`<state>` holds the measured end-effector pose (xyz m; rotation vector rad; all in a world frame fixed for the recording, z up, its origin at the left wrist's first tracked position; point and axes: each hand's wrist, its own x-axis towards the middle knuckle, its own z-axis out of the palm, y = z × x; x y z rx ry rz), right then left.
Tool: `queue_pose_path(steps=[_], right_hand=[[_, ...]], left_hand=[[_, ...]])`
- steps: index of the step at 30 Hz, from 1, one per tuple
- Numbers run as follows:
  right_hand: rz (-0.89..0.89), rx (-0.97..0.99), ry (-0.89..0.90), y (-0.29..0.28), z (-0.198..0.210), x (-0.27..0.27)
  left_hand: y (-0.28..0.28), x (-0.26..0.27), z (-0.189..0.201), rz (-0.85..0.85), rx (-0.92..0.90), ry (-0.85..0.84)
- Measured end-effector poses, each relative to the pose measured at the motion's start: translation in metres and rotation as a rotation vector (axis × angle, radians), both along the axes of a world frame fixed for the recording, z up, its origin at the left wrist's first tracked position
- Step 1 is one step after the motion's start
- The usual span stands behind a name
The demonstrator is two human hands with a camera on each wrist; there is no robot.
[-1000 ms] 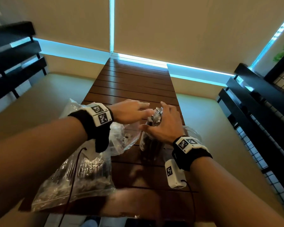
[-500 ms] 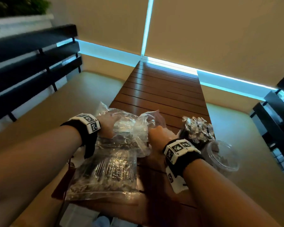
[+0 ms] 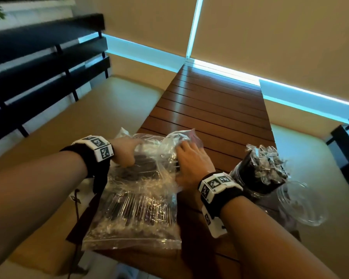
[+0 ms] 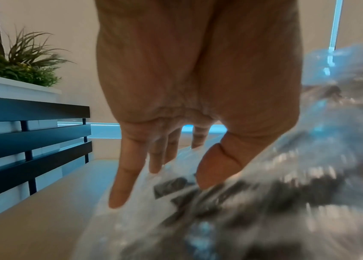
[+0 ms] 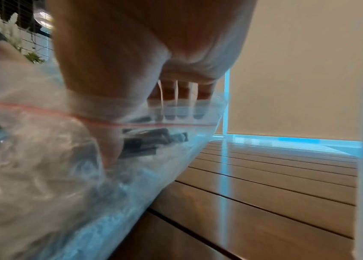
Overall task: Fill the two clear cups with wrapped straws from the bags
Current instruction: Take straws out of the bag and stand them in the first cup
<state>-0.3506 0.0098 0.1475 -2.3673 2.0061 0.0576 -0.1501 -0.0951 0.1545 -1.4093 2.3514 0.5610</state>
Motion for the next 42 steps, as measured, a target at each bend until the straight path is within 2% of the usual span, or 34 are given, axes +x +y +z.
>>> queue_pose_path(steps=[2,4,7,8,11,13,17,19,22,26,30,35,42], right_hand=[[0.005,0.101,0.01,-0.001,-0.004,0.007],[-0.013,0.182,0.015,-0.003,-0.006,0.012],[-0.079,0.223,-0.057,-0.006,-0.005,0.016],[-0.095,0.256,-0.054,-0.007,-0.005,0.019],[-0.126,0.34,-0.06,-0.006,-0.011,0.026],[-0.151,0.368,-0.1,-0.004,-0.015,0.028],[-0.134,0.262,-0.173,0.003,-0.019,0.032],[-0.125,0.232,-0.19,0.005,-0.021,0.033],[-0.053,0.14,-0.105,0.007,-0.022,0.026],[-0.058,0.044,-0.115,0.005,-0.023,0.012],[-0.04,-0.031,-0.098,0.001,-0.014,0.007],[-0.036,-0.189,0.06,-0.002,0.004,0.01],[0.013,0.076,0.015,-0.008,0.028,0.02]], left_hand=[[-0.007,-0.005,0.01,-0.009,-0.061,0.075],[-0.012,-0.014,0.02,-0.007,-0.113,0.251],[-0.009,-0.04,0.032,-0.05,-0.064,0.469],[-0.007,-0.05,0.034,-0.124,-0.067,0.453],[0.0,-0.08,0.029,-0.317,-0.117,0.27],[-0.001,-0.093,0.024,-0.346,-0.16,0.178],[-0.003,-0.102,0.018,-0.355,-0.302,-0.06],[-0.001,-0.102,0.015,-0.389,-0.375,-0.123],[-0.001,-0.094,0.012,-0.405,-0.42,-0.084],[-0.009,-0.081,0.017,-0.38,-0.374,0.068],[-0.013,-0.074,0.028,-0.383,-0.326,0.114],[-0.013,-0.071,0.034,-0.377,-0.315,0.178],[-0.011,-0.069,0.032,-0.337,-0.333,0.277]])
